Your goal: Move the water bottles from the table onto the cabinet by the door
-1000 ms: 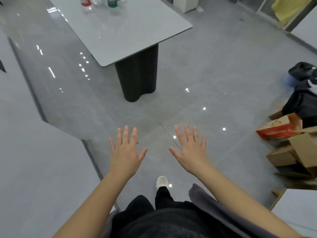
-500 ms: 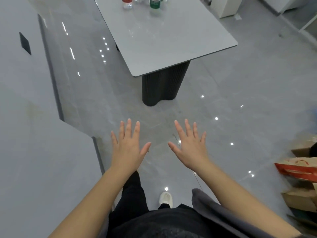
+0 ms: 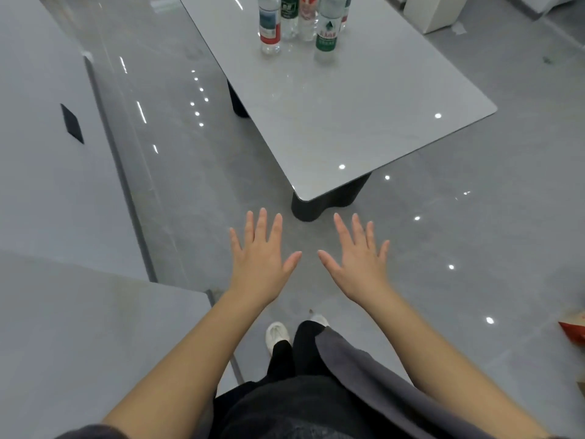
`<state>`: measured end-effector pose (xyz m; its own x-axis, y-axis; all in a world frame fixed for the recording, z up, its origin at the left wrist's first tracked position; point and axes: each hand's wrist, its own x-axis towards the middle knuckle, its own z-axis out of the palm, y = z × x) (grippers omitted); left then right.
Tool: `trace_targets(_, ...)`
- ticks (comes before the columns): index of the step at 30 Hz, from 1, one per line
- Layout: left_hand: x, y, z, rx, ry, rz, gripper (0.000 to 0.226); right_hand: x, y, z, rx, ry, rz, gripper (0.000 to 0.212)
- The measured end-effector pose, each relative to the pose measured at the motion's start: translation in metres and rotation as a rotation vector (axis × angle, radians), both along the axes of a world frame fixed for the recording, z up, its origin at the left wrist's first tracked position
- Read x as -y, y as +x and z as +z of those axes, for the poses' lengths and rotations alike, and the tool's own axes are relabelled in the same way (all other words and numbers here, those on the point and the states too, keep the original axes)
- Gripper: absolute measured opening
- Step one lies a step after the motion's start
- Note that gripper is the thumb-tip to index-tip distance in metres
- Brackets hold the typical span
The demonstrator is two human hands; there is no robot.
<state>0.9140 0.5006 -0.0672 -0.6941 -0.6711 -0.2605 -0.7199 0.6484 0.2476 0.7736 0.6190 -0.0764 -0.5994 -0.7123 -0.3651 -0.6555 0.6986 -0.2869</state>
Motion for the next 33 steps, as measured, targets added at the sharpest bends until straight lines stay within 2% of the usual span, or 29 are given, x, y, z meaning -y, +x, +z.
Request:
trace_targets(7, 0.081, -0.029, -0.007, 0.016, -0.013, 0.01, 0.077, 0.082, -0.035, -0.011, 0.001, 0.0, -0.016, 0.074)
trace_targets(13, 0.187, -0.064, -0.013, 0.042, -0.029, 0.051, 0.075, 0.183, -0.081, -0.028, 0.038, -0.01, -0.028, 0.074)
trace_targets(24, 0.339, -0.112, -0.002, 0.051, 0.015, 0.108, 0.075, 0.351, -0.15, -0.006, 0.084, -0.052, -0.057, 0.074)
trace_targets(33, 0.469, -0.16, -0.016, 0.035, 0.027, -0.064, 0.074, 0.452, -0.177, -0.01, 0.093, -0.067, -0.256, 0.075)
